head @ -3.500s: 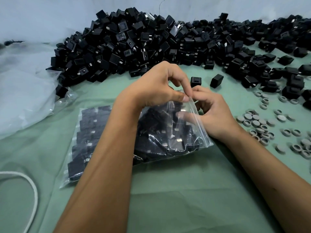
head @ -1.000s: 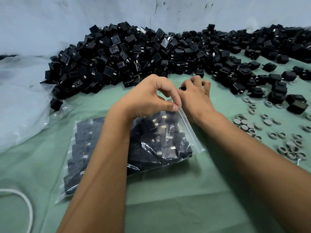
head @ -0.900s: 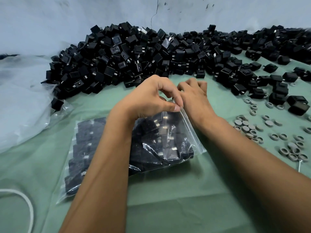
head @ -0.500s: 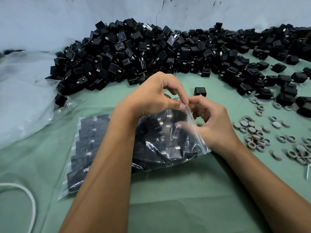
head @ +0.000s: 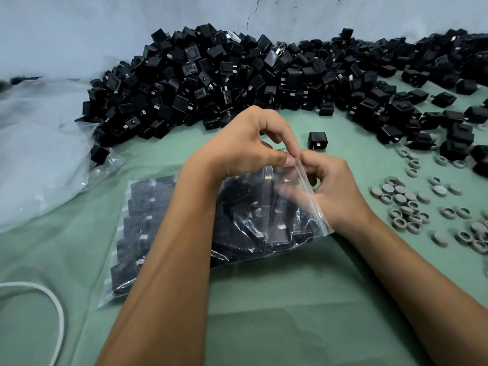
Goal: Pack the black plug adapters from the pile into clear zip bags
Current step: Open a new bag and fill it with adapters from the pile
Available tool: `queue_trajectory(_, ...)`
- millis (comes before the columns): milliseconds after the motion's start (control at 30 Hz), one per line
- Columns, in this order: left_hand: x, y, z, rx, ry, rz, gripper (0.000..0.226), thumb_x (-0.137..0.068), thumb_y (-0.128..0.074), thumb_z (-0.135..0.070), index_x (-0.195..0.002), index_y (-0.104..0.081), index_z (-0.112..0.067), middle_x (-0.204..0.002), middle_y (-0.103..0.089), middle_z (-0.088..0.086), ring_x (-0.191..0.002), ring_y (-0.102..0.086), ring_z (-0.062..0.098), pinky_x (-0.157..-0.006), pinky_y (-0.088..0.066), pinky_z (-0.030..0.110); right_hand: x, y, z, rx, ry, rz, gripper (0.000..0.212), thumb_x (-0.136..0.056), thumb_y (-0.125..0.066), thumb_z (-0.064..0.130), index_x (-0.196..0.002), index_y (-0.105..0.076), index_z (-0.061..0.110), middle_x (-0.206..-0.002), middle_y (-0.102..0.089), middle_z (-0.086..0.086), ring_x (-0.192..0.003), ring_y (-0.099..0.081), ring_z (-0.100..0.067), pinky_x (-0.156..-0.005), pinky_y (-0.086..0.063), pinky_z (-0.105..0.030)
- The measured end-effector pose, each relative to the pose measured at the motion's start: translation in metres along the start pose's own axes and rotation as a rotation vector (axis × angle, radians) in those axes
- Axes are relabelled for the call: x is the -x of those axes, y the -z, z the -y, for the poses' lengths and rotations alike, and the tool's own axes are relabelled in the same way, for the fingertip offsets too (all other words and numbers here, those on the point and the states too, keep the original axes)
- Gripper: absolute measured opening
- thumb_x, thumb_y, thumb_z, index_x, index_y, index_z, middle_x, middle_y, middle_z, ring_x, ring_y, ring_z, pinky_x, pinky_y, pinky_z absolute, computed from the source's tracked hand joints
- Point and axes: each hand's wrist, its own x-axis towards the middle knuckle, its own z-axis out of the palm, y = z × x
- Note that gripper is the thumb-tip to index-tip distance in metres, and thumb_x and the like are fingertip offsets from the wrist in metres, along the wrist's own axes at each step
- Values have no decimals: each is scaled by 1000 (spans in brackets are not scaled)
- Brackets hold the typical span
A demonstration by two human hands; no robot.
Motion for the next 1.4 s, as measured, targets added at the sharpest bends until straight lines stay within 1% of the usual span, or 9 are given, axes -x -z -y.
queue_trajectory(100,1,1,-1,9,7,-9,13,-78,-87,-7,-89,-81,-9,-108,-67,13,-109,-62,28,-88,-56,52,-1,-3,2,-51,-26,-11,30,-80,-89,19,-105,-73,17,-92,-79,2,-89,-76,-16,-84,-59,-37)
queue_trajectory(200,1,0,-2,3,11,-17,13,-78,-88,-8,-89,-81,-9,-108,-68,13,-109,-62,28,-89,-56,52,-3,-1,1,-66,-76,-66,31,-81,-89,18,-106,-71,22,-86,-80,4,-84,-75,-24,-83,-58,-47)
queue_trajectory(367,0,-1,-1,12,10,-5,13,-78,-87,-6,-89,-81,-8,-107,-67,13,-107,-63,30,-89,-56,53,-3,-9,4,-144,-150,56,48,-74,-92,13,-112,-62,15,-93,-80,0,-90,-78,-16,-82,-63,-46)
queue_trajectory(667,-3,-4,0,12,-6,9,13,-78,-87,-6,-89,-81,-9,-106,-68,13,-105,-65,28,-87,-57,54,-5,-13,3,-85,-178,-4,66,-61,-98,38,-115,-63,21,-95,-76,-1,-91,-75,-21,-81,-62,-49)
queue_trajectory(800,-3,-4,2,27,-13,9,12,-78,-87,-5,-88,-81,-9,-106,-67,15,-105,-65,27,-85,-59,53,-10,-6,-7,-10,-113,-59,25,-83,-83,20,-101,-69,11,-91,-71,-8,-87,-68,-31,-75,-57,-53)
queue_trajectory(900,-3,-5,2,34,-6,15,12,-78,-87,-5,-87,-81,-10,-107,-67,13,-105,-65,25,-86,-60,49,-15,-2,-16,206,-125,-235,13,-85,-78,11,-89,-69,19,-86,-66,6,-84,-58,-20,-72,-49,-36)
queue_trajectory(1033,-4,-6,1,38,-5,25,13,-78,-87,-4,-86,-81,-12,-107,-67,12,-103,-66,22,-86,-61,45,-27,4,-24,779,-130,-351,29,-88,-71,22,-117,-65,18,-122,-57,-6,-119,-44,-27,-96,-42,-33)
queue_trajectory(1200,-4,-6,3,53,-25,35,14,-78,-87,-5,-85,-82,-16,-107,-67,12,-103,-66,22,-85,-62,39,-46,9,-33,885,-294,15,51,-101,-59,40,-149,-45,33,-166,-18,-13,-150,-17,-38,-119,-27,-53)
queue_trajectory(1400,-4,-4,3,58,-23,35,13,-78,-87,-5,-86,-82,-15,-107,-67,11,-103,-66,22,-86,-61,38,-36,14,-34,627,-199,-165,27,-92,-75,23,-119,-74,17,-115,-61,-2,-114,-55,-25,-100,-47,-36)
